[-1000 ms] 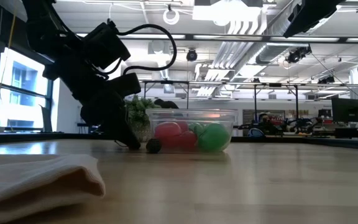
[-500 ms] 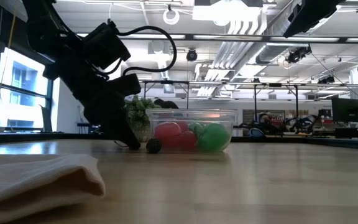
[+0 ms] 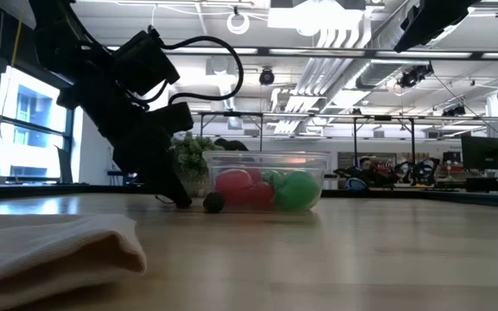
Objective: Pick and placing Produce into tupperware
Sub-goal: Put the red cherry into the transparent bin
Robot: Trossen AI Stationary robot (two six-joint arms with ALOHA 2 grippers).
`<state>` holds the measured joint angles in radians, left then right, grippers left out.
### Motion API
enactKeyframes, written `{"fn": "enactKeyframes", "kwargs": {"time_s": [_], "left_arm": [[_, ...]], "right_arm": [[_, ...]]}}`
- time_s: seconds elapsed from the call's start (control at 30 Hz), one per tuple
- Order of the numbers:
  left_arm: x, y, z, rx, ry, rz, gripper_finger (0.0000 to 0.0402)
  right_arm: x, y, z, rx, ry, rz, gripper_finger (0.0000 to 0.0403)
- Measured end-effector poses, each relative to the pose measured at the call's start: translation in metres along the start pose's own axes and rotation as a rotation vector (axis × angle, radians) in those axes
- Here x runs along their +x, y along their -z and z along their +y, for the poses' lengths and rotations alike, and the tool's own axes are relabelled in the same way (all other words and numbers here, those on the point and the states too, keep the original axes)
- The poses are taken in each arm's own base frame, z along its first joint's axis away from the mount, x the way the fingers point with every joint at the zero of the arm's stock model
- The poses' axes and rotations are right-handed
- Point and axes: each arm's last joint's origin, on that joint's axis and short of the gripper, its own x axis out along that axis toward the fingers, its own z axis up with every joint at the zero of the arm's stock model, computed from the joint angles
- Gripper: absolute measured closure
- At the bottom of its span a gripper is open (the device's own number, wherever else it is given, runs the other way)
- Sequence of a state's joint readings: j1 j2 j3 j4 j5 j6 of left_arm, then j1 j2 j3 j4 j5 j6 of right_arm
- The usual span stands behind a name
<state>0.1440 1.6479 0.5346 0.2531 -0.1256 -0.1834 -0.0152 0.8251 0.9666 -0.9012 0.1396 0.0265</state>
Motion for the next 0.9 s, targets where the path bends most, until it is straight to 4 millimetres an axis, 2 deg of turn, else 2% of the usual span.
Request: {"fn": "enactKeyframes", "kwargs": {"time_s": [0.1,0.33,0.6,0.77,0.9], "left_arm": [[-0.009,-0.001,0.001,0.002,-0.022,0.008,0.0328],[-0.037,-0.018,0.003,-0.01,-0.052,-0.095,0.0328],[-0.071,-0.047,0.004,0.015,-0.089,-0.373,0.0328],[-0.079,-0.066,0.001,0.052,-0.058,-0.557,0.0328],[-0.075,-0.079,-0.003,0.085,-0.033,-0.541,0.0328]], "right_arm": [[0.0,0.0,0.0,0.0,0.0,0.0,0.0368],[0.0,0.0,0.0,0.0,0.0,0.0,0.0368],[0.0,0.0,0.0,0.0,0.0,0.0,0.0368],[0.0,0.0,0.0,0.0,0.0,0.0,0.0368],[0.0,0.0,0.0,0.0,0.0,0.0,0.0368]]}}
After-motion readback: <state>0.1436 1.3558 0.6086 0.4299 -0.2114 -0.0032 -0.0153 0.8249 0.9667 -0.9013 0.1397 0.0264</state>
